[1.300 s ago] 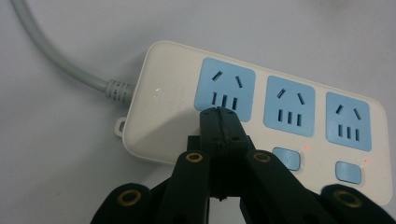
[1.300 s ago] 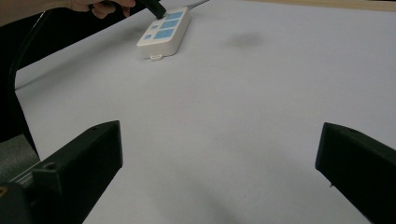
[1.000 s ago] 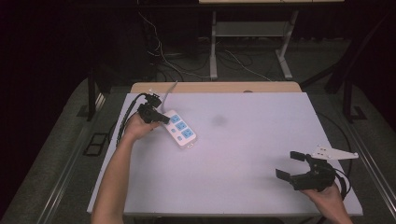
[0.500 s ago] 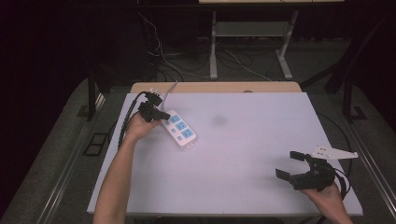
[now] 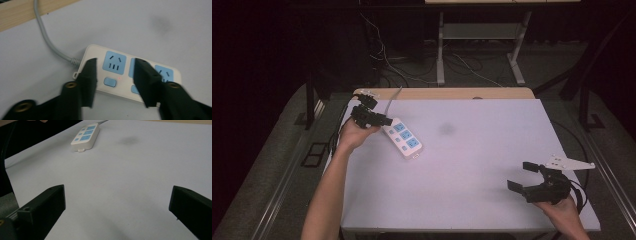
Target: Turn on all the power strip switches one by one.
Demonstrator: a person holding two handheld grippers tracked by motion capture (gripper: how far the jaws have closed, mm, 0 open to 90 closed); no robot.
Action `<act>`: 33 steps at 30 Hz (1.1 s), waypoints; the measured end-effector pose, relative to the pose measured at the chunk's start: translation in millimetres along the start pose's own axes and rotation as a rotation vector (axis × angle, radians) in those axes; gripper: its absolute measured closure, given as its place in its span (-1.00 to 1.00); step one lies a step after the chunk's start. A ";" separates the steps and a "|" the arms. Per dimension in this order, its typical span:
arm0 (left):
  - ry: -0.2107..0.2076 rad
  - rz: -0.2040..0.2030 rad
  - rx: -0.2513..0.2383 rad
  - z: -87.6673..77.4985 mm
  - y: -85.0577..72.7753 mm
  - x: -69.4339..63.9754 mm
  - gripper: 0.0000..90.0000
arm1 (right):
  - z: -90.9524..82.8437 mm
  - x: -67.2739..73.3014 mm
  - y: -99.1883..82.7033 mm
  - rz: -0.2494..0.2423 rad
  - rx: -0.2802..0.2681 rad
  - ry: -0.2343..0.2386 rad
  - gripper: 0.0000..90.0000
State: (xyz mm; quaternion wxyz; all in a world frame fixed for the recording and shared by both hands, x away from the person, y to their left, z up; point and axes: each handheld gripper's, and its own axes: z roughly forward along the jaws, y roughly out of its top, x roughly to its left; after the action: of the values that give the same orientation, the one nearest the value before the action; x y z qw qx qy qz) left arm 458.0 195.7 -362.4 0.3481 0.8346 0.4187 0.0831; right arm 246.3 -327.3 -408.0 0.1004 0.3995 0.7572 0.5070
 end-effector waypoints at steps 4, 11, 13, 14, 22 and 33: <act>0.001 -0.028 -0.047 -15.4 -0.6 -4.2 -0.38 | 0.3 0.1 0.0 -0.001 0.000 0.002 -0.99; -0.007 -0.031 -0.081 -33.8 -6.9 -19.2 -1.00 | -0.1 0.6 0.3 0.000 -0.005 0.007 -0.99; 0.001 -0.025 -0.107 -38.6 -11.3 -24.5 -1.00 | 0.2 0.6 0.4 0.000 -0.005 0.008 -0.99; 0.002 -0.025 -0.116 -40.7 -13.6 -27.1 -1.00 | 0.4 0.7 0.5 0.000 -0.004 0.009 -0.99; -0.007 -0.012 -0.172 -52.6 -35.0 -47.1 -1.00 | 1.8 2.6 1.0 -0.001 -0.003 0.012 -0.99; 0.016 0.044 -0.239 -56.9 -64.1 -80.1 -1.00 | 0.7 1.6 0.9 0.004 -0.008 0.010 -0.99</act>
State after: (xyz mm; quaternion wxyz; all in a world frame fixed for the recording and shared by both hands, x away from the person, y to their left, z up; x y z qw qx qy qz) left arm 341.5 190.3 -349.6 0.4399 0.7954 0.3903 0.1469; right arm 246.1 -325.5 -407.1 0.0972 0.3980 0.7548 0.5123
